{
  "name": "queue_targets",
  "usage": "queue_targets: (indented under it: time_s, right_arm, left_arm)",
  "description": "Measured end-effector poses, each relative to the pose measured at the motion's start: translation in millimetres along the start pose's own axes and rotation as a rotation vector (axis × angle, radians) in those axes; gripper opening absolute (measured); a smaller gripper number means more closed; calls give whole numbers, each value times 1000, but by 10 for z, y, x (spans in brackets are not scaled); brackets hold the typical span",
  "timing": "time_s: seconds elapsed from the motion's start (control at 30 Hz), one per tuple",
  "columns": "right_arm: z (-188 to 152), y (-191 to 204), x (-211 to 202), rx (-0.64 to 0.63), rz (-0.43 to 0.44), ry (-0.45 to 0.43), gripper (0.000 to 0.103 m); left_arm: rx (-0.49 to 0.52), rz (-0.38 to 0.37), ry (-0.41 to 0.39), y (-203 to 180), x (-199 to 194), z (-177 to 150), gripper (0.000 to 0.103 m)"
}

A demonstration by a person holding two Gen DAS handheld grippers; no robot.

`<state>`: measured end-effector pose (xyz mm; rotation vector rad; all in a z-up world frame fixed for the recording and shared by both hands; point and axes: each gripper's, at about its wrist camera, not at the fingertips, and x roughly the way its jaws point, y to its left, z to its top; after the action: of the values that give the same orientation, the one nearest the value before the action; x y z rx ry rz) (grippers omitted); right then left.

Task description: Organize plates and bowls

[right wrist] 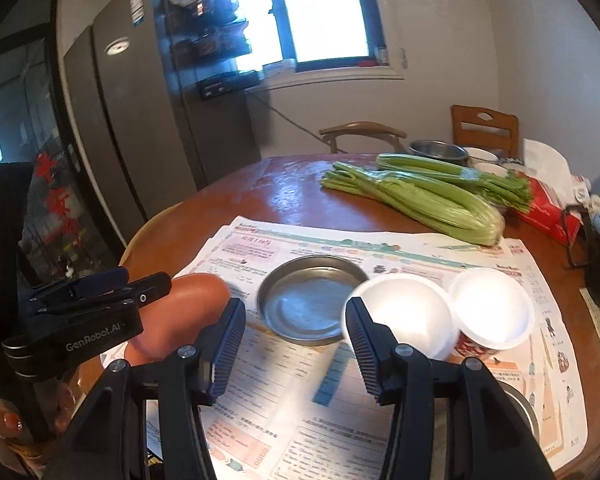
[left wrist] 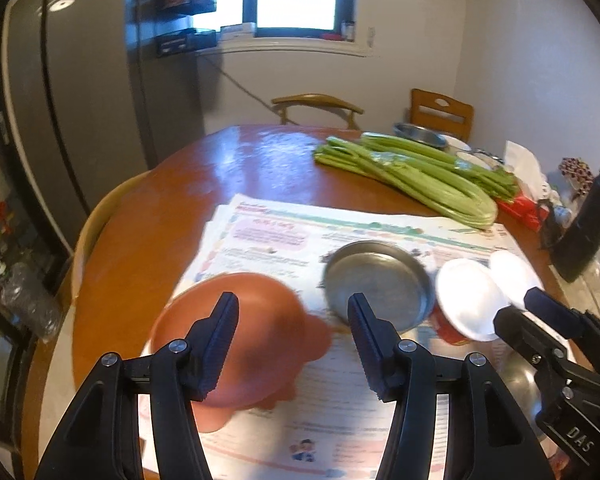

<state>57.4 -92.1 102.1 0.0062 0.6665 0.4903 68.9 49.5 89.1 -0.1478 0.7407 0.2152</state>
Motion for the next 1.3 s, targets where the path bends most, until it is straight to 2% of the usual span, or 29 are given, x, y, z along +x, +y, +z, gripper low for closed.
queue_targets:
  time_s: [0.1,0.27,0.53,0.63,0.8,1.03,1.3]
  right_arm:
    - [-17,-155,-45,33,-17,0,52]
    - [-39,-363,-144,80,-58,-13,52]
    - [-38,-408,-45,137,-17,18,53]
    - [-59,-286,88,150,28,52,53]
    - [-165,-111,552,236,99,180,53]
    - [-307,-158,1041,347,16,288,53]
    - [-292,-277,1285,408,-55,295,53]
  left_arm:
    - [5,-51,16,-89,38,57,59]
    - [32,-77,19,-191,134,180,59]
    - [82,-107,53,-202,399,409,59]
    - [103,-130,101,-203,604,477,59]
    - [147,-144,173,-240,1002,542,59]
    - [161,-173,264,-223,1538,529,59]
    - [121,-197,331,-165,1922,502,59]
